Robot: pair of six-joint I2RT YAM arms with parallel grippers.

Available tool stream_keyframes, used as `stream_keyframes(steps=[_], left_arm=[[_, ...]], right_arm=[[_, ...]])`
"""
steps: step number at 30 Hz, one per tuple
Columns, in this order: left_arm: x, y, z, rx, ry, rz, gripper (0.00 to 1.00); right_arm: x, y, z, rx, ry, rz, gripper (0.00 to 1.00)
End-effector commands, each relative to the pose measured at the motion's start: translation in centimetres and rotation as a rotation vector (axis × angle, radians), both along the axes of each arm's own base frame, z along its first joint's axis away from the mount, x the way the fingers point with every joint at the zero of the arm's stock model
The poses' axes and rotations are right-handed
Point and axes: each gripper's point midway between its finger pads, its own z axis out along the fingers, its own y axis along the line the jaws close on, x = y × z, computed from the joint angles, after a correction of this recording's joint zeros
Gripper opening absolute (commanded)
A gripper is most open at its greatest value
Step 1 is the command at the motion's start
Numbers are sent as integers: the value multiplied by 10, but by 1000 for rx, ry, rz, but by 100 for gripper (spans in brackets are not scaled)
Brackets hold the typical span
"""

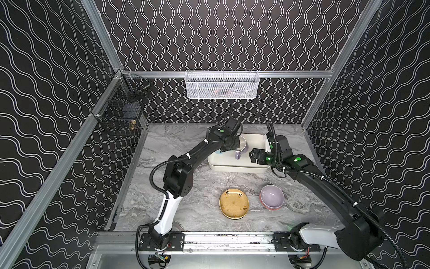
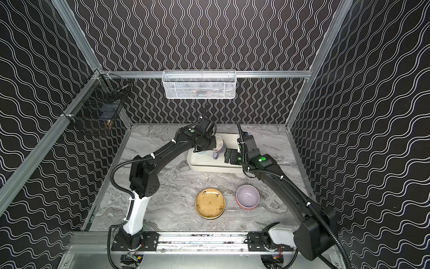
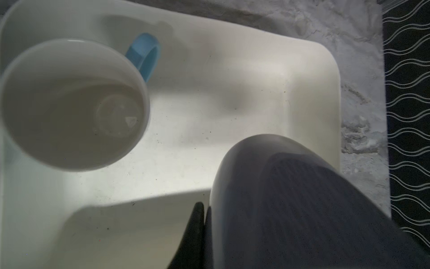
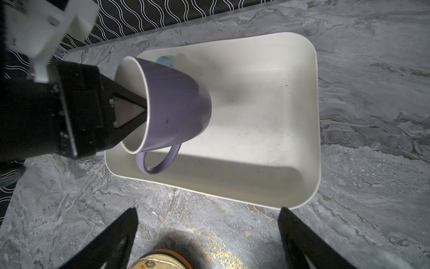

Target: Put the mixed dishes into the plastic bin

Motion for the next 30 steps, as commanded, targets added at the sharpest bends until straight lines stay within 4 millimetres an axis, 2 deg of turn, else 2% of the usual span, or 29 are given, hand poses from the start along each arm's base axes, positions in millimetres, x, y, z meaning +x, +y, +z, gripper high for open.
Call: stream_keyframes(steps=[1, 6, 8, 13, 19, 24, 30], left_arm=[[9, -7, 2, -34, -12, 15, 14], [10, -8, -18, -10, 23, 19, 16], [10, -7, -26, -2, 36, 20, 16], [8, -6, -42, 19, 65, 23, 18], [9, -8, -47, 17, 77, 18, 28], [9, -9, -51, 18, 86, 15, 29], [7, -8, -45, 15, 73, 10, 29]], right_arm=[[2, -6, -1, -1, -1, -26, 95], [2, -4, -8, 3, 12, -13, 95], [7, -13, -13, 9, 23, -38, 95], [7, -15, -23, 10, 53, -34, 95], [9, -20, -26, 10, 55, -45, 95], [10, -20, -34, 12, 77, -46, 95], [11, -19, -40, 15, 95, -45, 94]])
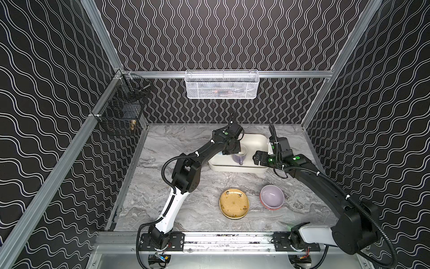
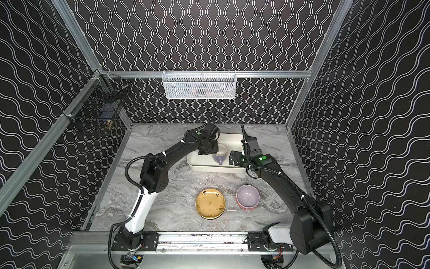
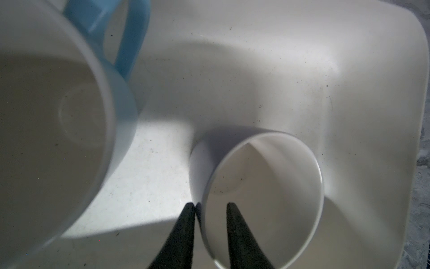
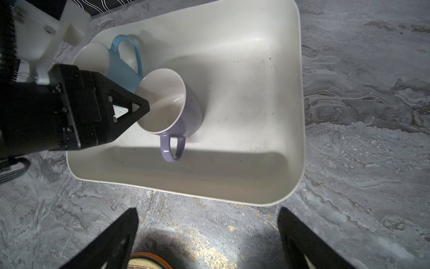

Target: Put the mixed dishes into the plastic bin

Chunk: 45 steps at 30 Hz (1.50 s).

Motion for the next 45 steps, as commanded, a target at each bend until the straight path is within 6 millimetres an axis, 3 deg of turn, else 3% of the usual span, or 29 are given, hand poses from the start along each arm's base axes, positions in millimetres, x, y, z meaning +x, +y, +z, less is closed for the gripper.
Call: stream_keyframes(steps=[1, 4, 8, 13, 17, 21, 26, 29, 36, 45], left_arm=[[0, 1, 11, -15, -17, 3, 29], [-1, 0, 18, -27, -29, -4, 30], [-6, 3, 42, -45, -64, -14, 41], [-15, 25, 93, -71, -172, 2, 59], [-38, 55, 122, -41, -237, 1, 67], [-78, 93, 120, -11, -270, 37, 73], [-123, 124, 92, -31, -254, 75, 78], [-139, 135, 73, -20, -223, 69, 81], [-153, 149, 57, 59, -204, 21, 91], [-160, 165, 62, 55, -238, 31, 98]], right_arm=[[5, 4, 1, 18, -10, 3, 94], [8, 8, -1, 29, 1, 12, 86], [16, 16, -5, 49, 34, 19, 74], [33, 25, -11, 63, 65, 14, 70], [52, 32, -21, 39, 104, 15, 66], [71, 34, -35, -9, 143, 9, 62], [90, 38, -56, -49, 204, 1, 56], [96, 43, -74, -57, 255, 8, 48], [103, 44, -97, -95, 323, -9, 29], [126, 46, -82, -112, 281, -36, 14]])
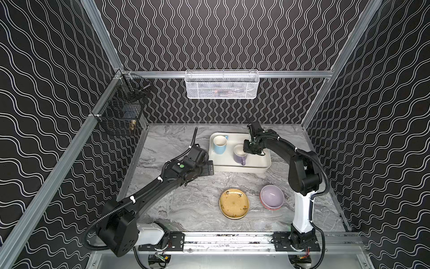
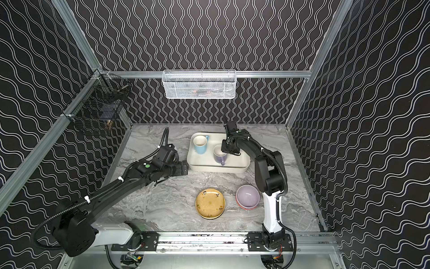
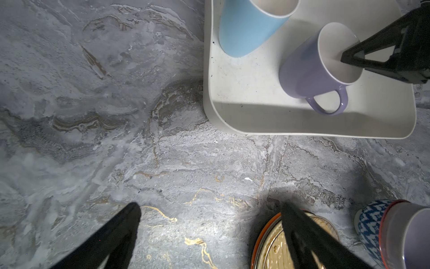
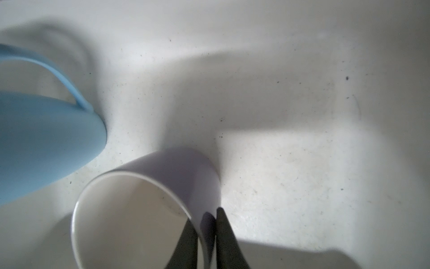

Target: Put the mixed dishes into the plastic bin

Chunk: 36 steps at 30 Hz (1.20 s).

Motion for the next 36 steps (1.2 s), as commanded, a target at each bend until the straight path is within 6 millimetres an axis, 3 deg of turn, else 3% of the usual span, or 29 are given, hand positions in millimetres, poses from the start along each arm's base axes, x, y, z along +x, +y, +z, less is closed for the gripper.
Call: stream_keyframes(steps=[1, 14, 36], left_arm=[[3, 4, 5, 3, -26, -9, 98], [4, 13, 6, -22, -22, -5, 98], [10, 16, 1, -49, -4, 7, 98]], right_arm=[[9, -1, 4, -19, -5, -16, 14], [50, 23, 7, 27, -47, -17, 11], [79, 30, 13, 35, -136, -20, 15]])
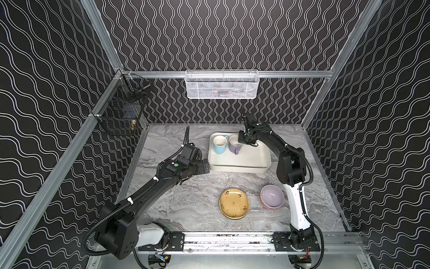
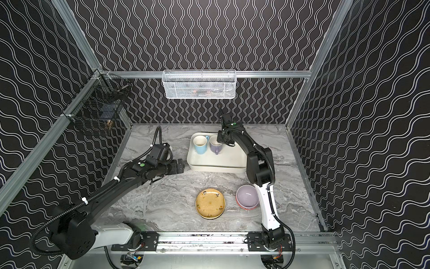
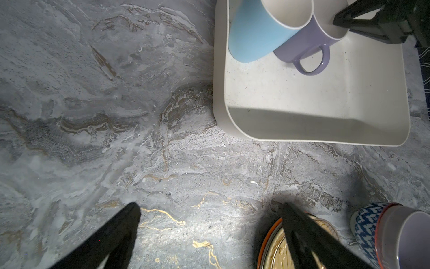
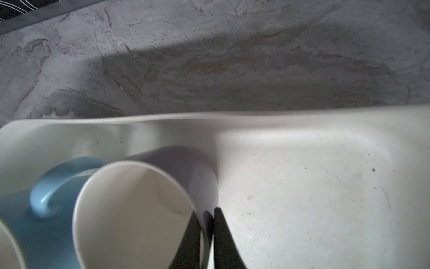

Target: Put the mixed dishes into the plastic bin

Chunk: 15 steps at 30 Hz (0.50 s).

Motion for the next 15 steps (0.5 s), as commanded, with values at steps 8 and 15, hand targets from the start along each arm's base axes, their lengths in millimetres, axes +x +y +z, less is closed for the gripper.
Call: stream_keyframes(steps=[8, 15], left_arm=[[3, -3, 4, -15, -17, -10, 98], [-1, -7, 4, -50, -18, -26, 98]], right_arm=[[-1, 4, 33, 43, -85, 19, 39], [-44, -28, 84, -25, -119, -3, 47]])
